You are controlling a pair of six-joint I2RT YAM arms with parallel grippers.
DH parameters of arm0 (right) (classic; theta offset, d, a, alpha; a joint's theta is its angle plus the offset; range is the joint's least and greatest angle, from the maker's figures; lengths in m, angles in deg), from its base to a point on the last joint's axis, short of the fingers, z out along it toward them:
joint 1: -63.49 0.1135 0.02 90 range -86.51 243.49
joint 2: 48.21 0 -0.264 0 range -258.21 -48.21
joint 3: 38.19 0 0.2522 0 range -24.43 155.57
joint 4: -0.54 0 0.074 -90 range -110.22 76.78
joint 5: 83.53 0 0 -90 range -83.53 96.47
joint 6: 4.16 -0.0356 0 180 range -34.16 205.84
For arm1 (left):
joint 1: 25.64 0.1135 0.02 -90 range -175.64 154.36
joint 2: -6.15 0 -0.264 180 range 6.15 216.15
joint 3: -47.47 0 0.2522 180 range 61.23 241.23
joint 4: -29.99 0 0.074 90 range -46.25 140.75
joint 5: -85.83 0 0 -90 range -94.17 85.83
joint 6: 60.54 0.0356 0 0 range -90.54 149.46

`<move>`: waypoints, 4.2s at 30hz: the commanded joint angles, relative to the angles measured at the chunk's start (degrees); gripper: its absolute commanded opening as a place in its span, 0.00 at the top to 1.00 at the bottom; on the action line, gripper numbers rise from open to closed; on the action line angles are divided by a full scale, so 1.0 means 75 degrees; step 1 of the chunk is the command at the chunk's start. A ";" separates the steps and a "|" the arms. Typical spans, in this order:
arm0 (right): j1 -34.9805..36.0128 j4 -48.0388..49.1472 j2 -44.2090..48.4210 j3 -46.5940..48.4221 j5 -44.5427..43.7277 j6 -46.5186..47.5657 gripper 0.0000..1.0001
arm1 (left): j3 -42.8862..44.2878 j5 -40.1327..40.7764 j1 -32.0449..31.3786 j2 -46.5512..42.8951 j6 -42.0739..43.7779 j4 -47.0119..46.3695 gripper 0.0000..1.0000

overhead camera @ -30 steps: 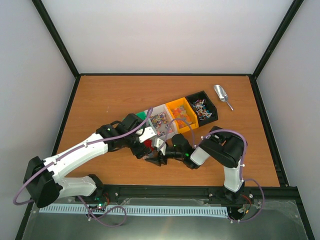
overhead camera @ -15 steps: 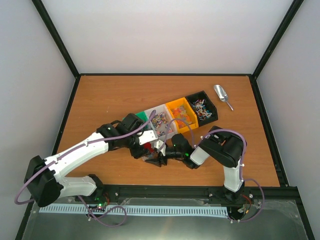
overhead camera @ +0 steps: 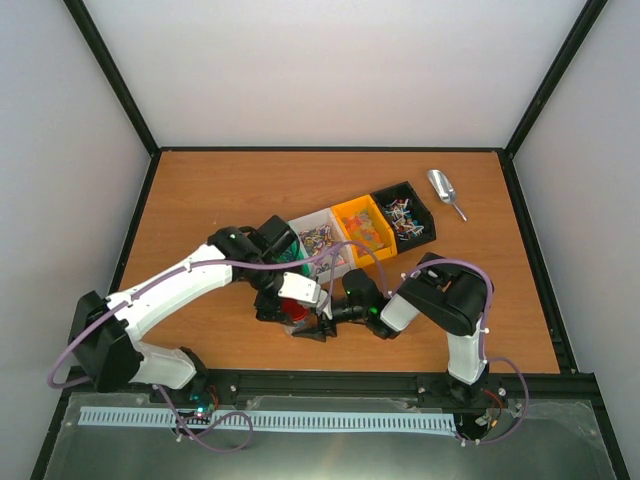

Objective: Pack the candies

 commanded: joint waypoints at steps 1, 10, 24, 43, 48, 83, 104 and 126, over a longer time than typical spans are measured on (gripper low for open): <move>0.0013 -0.0686 -0.0156 -0.0155 -0.0640 0.0240 0.63 | 0.0511 -0.0184 0.0124 -0.0240 -0.0794 0.0029 0.07; 0.0023 -0.0570 -0.0290 0.0076 -0.1524 -0.0336 0.65 | -0.0930 0.0613 0.0302 -0.1519 -0.3652 -0.1409 0.00; 0.0046 -0.0782 -0.0332 0.0224 -0.2024 -0.0625 0.66 | -0.1628 0.1179 0.0291 -0.1545 -0.5386 -0.3129 0.08; 0.0047 -0.0795 -0.0424 0.0236 -0.2039 -0.0637 0.65 | -0.1809 0.1132 0.0290 -0.1364 -0.5312 -0.2905 0.15; 0.0047 -0.0780 -0.0437 0.0203 -0.1912 -0.0523 0.65 | -0.1796 0.0965 0.0300 -0.1389 -0.5004 -0.2839 0.29; 0.0047 -0.0500 -0.0311 -0.0047 -0.1621 0.0014 0.69 | -0.1838 0.0550 0.0289 -0.2079 -0.4867 -0.2625 0.05; 0.0047 -0.0535 -0.0391 -0.0025 -0.1490 -0.0093 0.70 | -0.2008 0.0607 -0.0009 -0.1764 -0.4565 -0.2854 0.33; 0.0047 -0.0545 -0.0351 -0.0050 -0.1470 -0.0115 0.71 | -0.0421 0.0002 0.0348 -0.0942 -0.2319 -0.1299 0.06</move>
